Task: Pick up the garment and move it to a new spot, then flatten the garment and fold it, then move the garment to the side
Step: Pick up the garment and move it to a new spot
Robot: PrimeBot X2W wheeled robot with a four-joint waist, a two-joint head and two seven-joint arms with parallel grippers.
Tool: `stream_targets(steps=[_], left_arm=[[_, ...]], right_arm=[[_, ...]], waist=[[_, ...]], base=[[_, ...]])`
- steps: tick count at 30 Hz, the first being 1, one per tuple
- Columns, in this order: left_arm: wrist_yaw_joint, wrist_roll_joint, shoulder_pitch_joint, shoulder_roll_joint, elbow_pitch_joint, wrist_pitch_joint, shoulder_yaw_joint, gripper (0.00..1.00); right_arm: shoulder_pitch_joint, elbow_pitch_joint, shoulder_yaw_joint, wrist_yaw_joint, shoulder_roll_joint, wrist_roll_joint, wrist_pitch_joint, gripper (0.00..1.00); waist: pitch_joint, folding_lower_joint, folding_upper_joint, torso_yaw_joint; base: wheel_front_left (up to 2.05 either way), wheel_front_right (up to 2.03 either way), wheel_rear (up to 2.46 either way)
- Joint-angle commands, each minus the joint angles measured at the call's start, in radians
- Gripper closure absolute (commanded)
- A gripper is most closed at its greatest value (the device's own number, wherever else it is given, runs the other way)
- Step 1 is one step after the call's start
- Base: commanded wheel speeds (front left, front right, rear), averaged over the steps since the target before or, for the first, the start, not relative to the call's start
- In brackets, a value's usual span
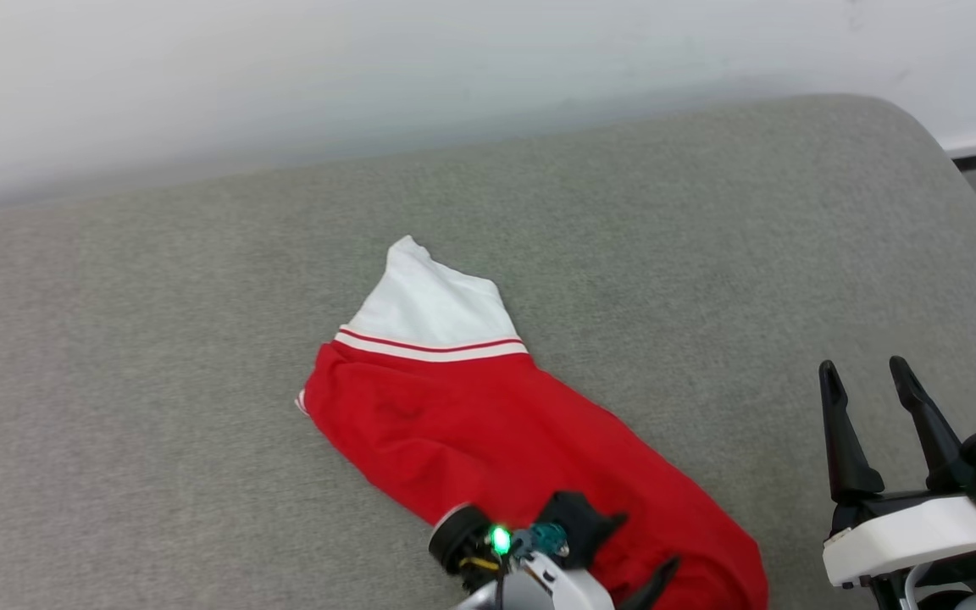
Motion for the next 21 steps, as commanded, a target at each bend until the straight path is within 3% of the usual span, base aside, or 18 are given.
stream_targets(steps=[1, 7, 12, 21], left_arm=[[0.001, 0.002, -0.018, -0.003, -0.009, -0.018, 0.008, 0.00], [0.032, 0.010, -0.034, -0.009, -0.063, -0.204, 0.050, 0.00], [0.101, 0.016, -0.027, 0.006, -0.092, -0.331, 0.132, 0.00], [0.235, -0.004, 0.037, 0.086, -0.113, -0.391, 0.315, 0.00]], right_arm=[[-0.004, 0.001, -0.001, -0.001, 0.002, -0.006, 0.001, 0.00], [0.018, 0.004, -0.006, -0.001, 0.002, -0.021, 0.019, 0.00], [0.037, -0.003, -0.009, -0.001, 0.002, -0.034, 0.035, 0.00], [0.055, -0.001, -0.004, -0.001, 0.002, -0.032, 0.052, 0.00]], waist=[[-0.016, -0.0001, -0.0001, 0.017], [-0.069, -0.0001, -0.0001, 0.076], [-0.110, -0.0001, -0.0001, 0.119], [-0.131, -0.0001, -0.0001, 0.182]], base=[[0.00, 0.00, 0.00], [0.00, 0.00, 0.00], [0.00, 0.00, 0.00], [0.00, 0.00, 0.00]])
